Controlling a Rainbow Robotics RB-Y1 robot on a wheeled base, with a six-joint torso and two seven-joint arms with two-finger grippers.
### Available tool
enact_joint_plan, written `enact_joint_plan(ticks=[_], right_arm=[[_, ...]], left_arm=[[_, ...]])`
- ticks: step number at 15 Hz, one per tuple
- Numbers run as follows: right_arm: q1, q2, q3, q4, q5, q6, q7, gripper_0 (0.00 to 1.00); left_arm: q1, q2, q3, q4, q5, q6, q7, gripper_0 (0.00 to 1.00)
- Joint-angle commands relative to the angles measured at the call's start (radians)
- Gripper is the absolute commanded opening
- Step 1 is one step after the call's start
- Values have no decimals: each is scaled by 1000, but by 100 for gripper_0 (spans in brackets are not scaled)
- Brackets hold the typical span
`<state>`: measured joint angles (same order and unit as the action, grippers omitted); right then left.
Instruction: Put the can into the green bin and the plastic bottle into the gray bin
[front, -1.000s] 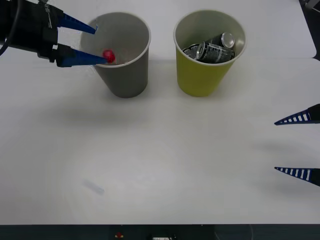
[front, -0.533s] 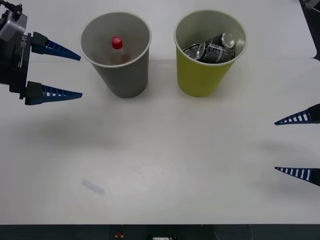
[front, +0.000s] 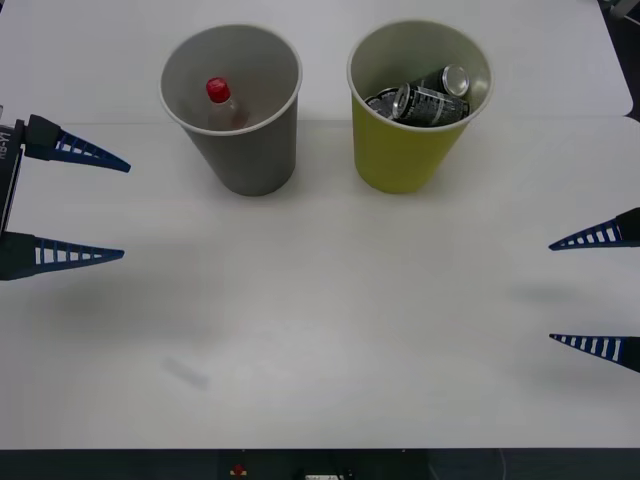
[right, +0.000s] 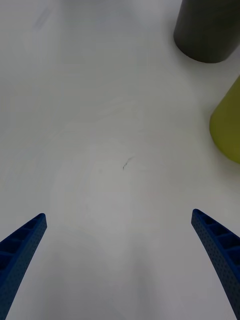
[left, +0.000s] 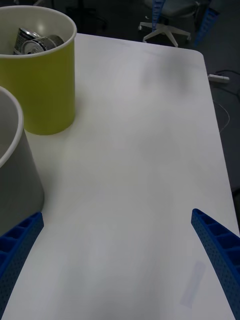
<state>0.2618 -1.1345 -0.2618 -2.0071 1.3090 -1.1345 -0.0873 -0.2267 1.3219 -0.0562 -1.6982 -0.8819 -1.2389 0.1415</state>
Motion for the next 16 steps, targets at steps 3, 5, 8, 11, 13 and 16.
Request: enact_joint_plan(ticks=[3,5,8,11,13,16], right_arm=[[0,0,0,0,0,0,0,100],[0,0,0,0,0,0,0,100],[0,0,0,0,0,0,0,100],[0,0,0,0,0,0,0,100],[0,0,0,0,0,0,0,100],[0,0,0,0,0,0,0,100]], left_arm=[[210,37,141,-101,1,24,-40,100],[300,40,205,-141,3,42,-60,100],[417,53,276,-193,3,95,-123,100],[483,62,326,-210,3,98,-135,100],[501,63,346,-215,-17,98,-138,100],[504,63,355,-215,-49,98,-142,100]])
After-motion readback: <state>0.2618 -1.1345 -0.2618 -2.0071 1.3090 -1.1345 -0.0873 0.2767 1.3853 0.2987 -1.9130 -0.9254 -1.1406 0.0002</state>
